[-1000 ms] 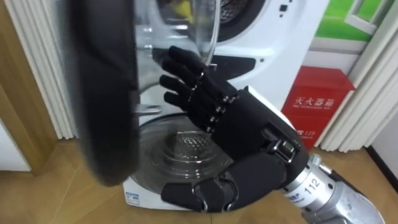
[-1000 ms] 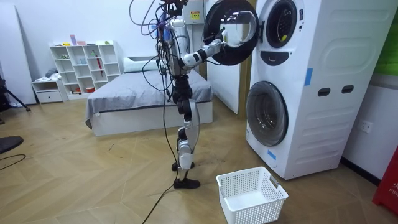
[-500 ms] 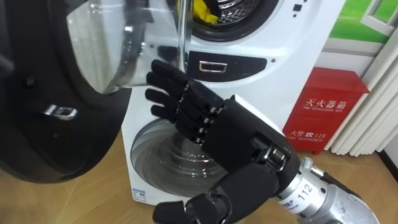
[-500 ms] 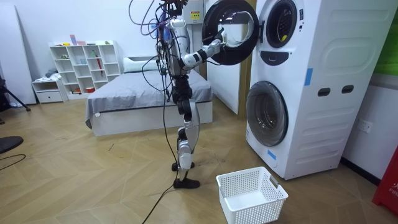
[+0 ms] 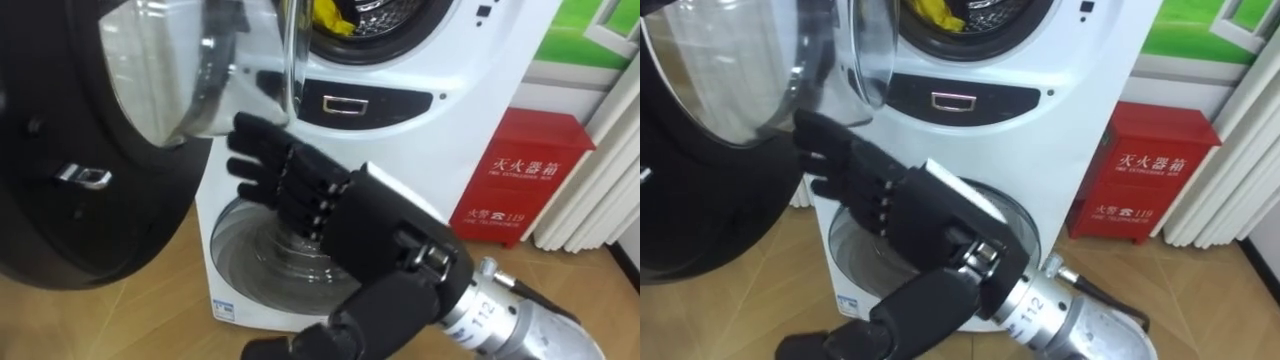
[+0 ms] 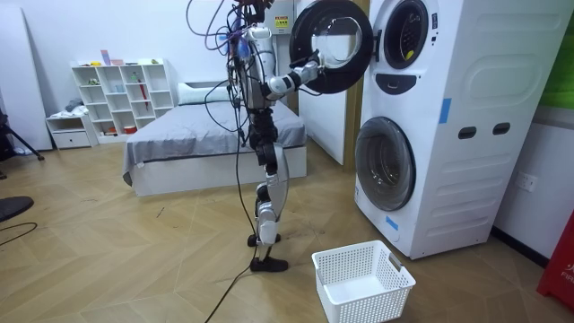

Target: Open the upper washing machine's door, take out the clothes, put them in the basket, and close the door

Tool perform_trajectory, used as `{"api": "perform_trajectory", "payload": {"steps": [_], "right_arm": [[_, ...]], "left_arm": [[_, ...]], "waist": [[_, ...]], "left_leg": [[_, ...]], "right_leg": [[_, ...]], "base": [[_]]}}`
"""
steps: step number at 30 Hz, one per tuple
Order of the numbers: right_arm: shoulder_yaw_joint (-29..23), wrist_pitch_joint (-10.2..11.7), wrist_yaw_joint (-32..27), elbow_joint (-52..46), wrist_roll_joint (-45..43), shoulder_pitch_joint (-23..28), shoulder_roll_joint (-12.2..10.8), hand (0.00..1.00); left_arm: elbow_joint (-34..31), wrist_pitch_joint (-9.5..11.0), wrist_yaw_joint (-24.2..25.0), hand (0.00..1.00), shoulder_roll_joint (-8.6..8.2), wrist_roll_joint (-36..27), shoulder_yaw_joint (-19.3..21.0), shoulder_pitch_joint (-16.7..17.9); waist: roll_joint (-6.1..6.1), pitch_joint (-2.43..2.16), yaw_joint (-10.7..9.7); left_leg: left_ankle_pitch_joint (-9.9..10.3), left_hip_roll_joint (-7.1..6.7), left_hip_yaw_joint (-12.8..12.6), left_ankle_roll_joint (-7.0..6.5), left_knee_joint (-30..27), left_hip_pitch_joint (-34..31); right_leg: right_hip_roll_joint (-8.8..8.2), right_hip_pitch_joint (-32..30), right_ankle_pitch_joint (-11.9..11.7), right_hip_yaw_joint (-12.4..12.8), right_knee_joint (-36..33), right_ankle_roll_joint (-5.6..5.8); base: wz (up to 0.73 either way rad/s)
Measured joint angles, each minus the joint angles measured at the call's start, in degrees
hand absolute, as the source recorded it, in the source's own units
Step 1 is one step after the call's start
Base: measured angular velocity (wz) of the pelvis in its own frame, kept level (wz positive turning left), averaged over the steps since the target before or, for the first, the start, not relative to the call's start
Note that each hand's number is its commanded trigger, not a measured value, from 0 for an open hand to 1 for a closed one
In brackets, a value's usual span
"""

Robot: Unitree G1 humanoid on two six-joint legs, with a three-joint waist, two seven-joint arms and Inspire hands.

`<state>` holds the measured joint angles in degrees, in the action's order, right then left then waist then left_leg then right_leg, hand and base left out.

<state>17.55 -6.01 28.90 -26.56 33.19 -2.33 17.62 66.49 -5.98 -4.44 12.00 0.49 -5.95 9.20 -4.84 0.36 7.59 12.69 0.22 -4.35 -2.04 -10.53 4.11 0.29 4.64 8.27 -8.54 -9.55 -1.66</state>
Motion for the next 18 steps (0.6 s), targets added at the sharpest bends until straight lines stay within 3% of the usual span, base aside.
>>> {"api": "perform_trajectory", "payload": {"steps": [5,14,18], "right_arm": [[1.3,-1.3,-1.7,2.4,-0.1,-1.5,-0.6,0.00],[2.1,-1.6,-2.7,12.9,-5.0,-13.4,-6.7,0.00],[4.7,-1.7,-5.1,13.5,-5.3,-14.6,-7.3,0.00]], "left_arm": [[-0.1,-0.3,0.0,0.00,0.03,0.1,-1.2,-1.0],[-0.2,-1.1,-0.4,0.00,-0.17,1.5,-1.2,-1.4],[-0.1,-1.9,-0.4,0.00,-0.15,1.6,-1.2,-2.5]], "waist": [[0.17,0.08,0.5],[0.26,0.13,1.0],[-0.20,-0.01,2.9]], "left_leg": [[0.0,-0.02,1.2,-0.02,-0.5,-0.7],[-0.1,-0.05,1.4,0.09,-0.4,-0.8],[-0.2,-0.02,1.6,0.17,-0.4,-0.9]], "right_leg": [[-0.15,-0.1,0.0,-0.9,0.0,0.00],[0.01,-0.3,0.0,-1.1,0.0,0.00],[0.06,-0.7,0.0,-1.0,0.0,0.00]], "base": [[0.10],[0.01],[-0.01]]}}
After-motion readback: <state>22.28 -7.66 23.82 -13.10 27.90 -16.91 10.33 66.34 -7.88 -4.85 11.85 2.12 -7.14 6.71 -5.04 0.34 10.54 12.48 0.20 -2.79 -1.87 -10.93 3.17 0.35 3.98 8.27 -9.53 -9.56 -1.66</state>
